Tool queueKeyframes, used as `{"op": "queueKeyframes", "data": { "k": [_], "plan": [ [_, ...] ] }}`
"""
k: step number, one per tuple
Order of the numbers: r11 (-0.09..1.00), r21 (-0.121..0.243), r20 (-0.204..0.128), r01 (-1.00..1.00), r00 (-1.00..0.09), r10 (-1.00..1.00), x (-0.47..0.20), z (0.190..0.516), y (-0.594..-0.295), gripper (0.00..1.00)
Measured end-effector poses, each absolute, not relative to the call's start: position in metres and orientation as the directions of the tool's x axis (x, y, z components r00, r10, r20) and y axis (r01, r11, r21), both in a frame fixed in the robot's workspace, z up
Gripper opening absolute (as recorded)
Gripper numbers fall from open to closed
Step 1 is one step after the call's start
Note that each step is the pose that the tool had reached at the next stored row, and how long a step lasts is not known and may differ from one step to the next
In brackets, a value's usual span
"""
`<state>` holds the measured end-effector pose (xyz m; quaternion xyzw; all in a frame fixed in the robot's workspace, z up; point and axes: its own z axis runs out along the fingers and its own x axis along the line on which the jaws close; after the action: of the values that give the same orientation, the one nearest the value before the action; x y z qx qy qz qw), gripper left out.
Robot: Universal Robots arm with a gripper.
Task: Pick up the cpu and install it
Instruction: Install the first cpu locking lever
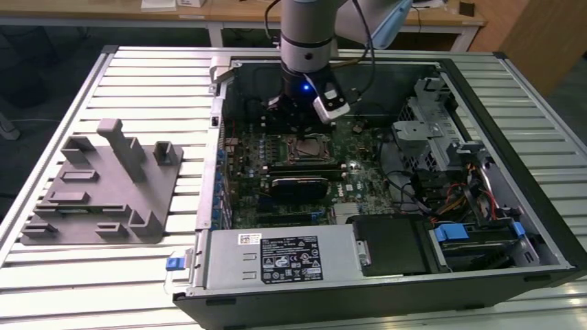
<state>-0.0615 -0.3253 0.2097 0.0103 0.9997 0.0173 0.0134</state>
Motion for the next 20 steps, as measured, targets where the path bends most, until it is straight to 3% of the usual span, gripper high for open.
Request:
{"op": "queueKeyframes", "data": {
  "k": [20],
  "plan": [
    [0.998,-0.010,-0.027,0.063,-0.998,0.063,-0.049,0.209,-0.328,0.11]
  ]
}}
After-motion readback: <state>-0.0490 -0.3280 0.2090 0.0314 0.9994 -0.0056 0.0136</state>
